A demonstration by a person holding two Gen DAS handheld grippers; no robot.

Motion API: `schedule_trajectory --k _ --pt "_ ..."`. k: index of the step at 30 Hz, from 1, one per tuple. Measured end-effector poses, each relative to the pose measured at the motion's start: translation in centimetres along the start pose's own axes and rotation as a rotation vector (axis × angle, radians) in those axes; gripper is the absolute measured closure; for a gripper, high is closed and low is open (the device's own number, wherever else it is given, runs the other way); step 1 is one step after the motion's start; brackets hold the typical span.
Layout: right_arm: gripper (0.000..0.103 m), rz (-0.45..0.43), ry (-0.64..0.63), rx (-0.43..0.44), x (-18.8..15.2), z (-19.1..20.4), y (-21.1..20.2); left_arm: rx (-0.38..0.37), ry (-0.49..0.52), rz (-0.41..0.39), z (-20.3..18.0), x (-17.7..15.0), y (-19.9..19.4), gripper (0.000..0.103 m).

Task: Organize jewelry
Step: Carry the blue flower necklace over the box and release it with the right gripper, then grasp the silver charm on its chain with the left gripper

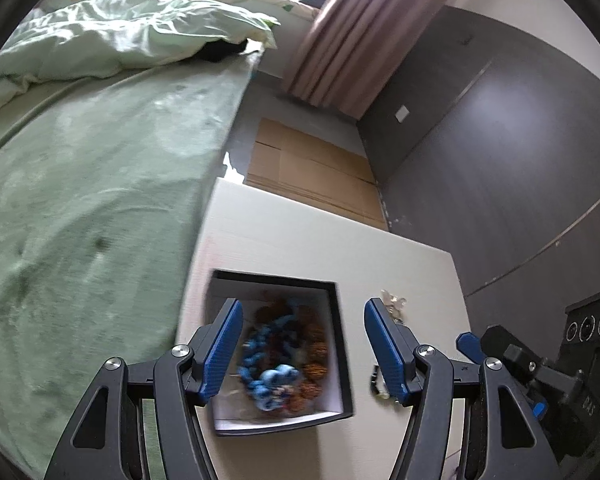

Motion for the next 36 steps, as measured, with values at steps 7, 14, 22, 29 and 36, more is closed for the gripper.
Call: schedule_trajectory --k 7,14,22,29,36 --pt "0.032 -0.023 0.103 -0.091 0.4 -4.7 -2.7 0.002 0.077 0.039 -3.9 -0.9 2.3 0.039" --pt "0.032 -0.027 0.190 -0.145 0.0 -8.5 -5.0 0.011 0.186 0.087 -7.8 -2.4 4.6 0.039" --pt "0.032 -0.022 0.255 -0.156 -0.7 -11.5 -6.7 0.012 0.301 0.161 -11.0 -4.7 7.0 0.046" --pt "0.032 -0.031 0.312 -0.142 -0.9 -13.3 -8.1 0.017 0.315 0.242 -11.9 -7.1 9.6 0.059" --pt "0.032 -0.041 0.353 -0.125 -1.4 -14.1 -8.8 0.052 0.306 0.308 -11.7 -8.7 12.3 0.073"
Point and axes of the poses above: each gripper's, at about its wrist camera, not at the fingertips, and y roughly the way its jaws point, z to its left, x to its top, the point moved 9 cm from there along y, roughly the way its jaws point, and after that the axes turned 8 degrees about z, right-handed, at the moved point
